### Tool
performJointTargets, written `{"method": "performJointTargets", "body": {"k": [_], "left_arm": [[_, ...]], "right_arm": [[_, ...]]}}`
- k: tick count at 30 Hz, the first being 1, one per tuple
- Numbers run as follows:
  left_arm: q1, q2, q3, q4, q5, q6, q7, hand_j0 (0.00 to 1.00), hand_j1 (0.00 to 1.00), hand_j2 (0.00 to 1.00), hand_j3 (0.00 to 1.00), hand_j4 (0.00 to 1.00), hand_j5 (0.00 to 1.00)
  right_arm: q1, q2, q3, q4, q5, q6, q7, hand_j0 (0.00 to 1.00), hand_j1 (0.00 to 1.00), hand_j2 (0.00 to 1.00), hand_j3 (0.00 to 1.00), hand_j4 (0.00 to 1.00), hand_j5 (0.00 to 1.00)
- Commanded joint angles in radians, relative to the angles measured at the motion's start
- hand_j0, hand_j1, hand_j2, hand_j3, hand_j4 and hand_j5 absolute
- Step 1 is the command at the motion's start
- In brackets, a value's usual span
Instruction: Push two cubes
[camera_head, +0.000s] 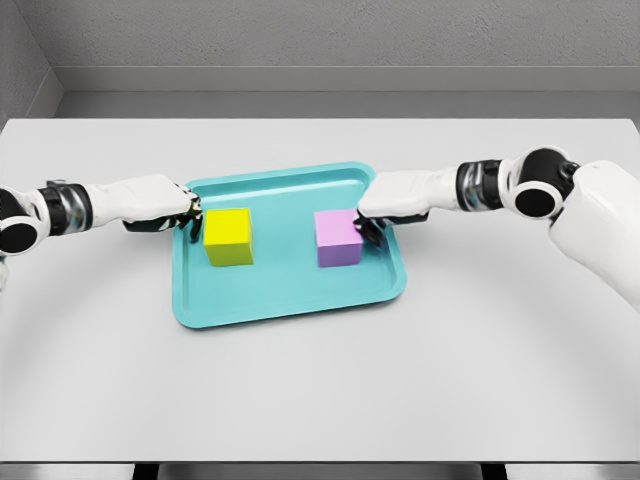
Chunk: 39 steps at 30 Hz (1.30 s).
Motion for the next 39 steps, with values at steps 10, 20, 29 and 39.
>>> {"method": "performJointTargets", "body": {"k": [10, 20, 29, 39], "left_arm": [[0.000, -0.041, -0.023, -0.058, 0.049, -0.008, -0.015, 0.38, 0.38, 0.38, 0.38, 0.38, 0.38], [-0.005, -0.011, -0.024, -0.058, 0.124, -0.008, -0.015, 0.39, 0.39, 0.39, 0.39, 0.39, 0.39], [0.051, 0.094, -0.078, -0.215, 0.228, -0.008, -0.015, 0.40, 0.40, 0.40, 0.40, 0.40, 0.40], [0.066, 0.106, -0.106, -0.255, 0.233, -0.008, -0.015, 0.40, 0.40, 0.40, 0.40, 0.40, 0.40]], "right_arm": [[0.000, 0.032, 0.011, -0.005, -0.005, 0.001, 0.000, 0.24, 0.24, 0.24, 0.24, 0.24, 0.24], [0.011, -0.023, -0.036, -0.005, -0.013, 0.001, 0.000, 0.27, 0.27, 0.27, 0.27, 0.27, 0.27], [0.020, -0.021, -0.015, 0.007, -0.002, 0.001, 0.000, 0.22, 0.22, 0.22, 0.22, 0.22, 0.22], [0.009, 0.000, -0.001, 0.006, 0.027, 0.001, 0.000, 0.18, 0.18, 0.18, 0.18, 0.18, 0.18]]}}
